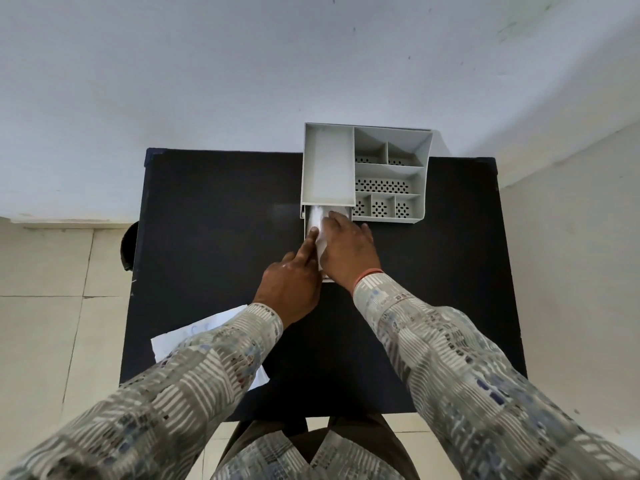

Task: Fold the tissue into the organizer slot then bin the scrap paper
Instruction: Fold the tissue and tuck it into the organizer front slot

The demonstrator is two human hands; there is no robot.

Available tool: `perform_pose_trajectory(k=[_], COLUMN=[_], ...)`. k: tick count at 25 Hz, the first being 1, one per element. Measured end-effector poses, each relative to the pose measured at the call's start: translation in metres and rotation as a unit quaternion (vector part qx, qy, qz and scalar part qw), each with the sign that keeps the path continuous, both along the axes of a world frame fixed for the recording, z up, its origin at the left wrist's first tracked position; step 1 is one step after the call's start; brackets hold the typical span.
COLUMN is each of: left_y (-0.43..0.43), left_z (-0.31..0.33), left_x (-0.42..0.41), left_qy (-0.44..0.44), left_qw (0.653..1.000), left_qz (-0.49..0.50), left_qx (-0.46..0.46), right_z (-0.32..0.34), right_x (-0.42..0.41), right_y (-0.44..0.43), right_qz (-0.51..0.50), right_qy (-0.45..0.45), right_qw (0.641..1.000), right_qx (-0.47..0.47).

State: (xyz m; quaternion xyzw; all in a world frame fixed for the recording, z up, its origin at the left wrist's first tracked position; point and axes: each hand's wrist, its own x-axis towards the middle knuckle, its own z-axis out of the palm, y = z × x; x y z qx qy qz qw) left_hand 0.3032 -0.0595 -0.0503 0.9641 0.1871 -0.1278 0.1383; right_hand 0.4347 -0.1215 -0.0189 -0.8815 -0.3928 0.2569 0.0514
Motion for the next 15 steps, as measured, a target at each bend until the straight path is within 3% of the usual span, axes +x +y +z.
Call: perform_pose_trajectory(k=[2, 6, 11, 15], left_y=[-0.003, -0.005, -0.001, -0.002], left_z=[-0.001, -0.006, -0.01, 0.0], left_x=[0.004, 0.01, -0.006, 0.003], left_qy=[0.023, 0.051, 0.014, 0.061], left_qw=[1.0, 0.998, 0.995, 0.991], left_qz=[-0.01, -0.011, -0.046, -0.087], left_qx=[0.007, 0.041, 0.087, 0.083], right_z=[-0.001, -0.021, -0.018, -0.022], right_x=[-0.002, 0.004, 0.012, 0.013], right_y=[0.001, 0.002, 0.007, 0.014], right_qz=[0.029, 0.096, 0.104, 0.113], right_qy=[-0.034, -0.018, -0.048, -0.011], right_qw=[0.999, 0.988, 0.991, 0.984], right_qx=[0.0, -0.12, -0.075, -0.14])
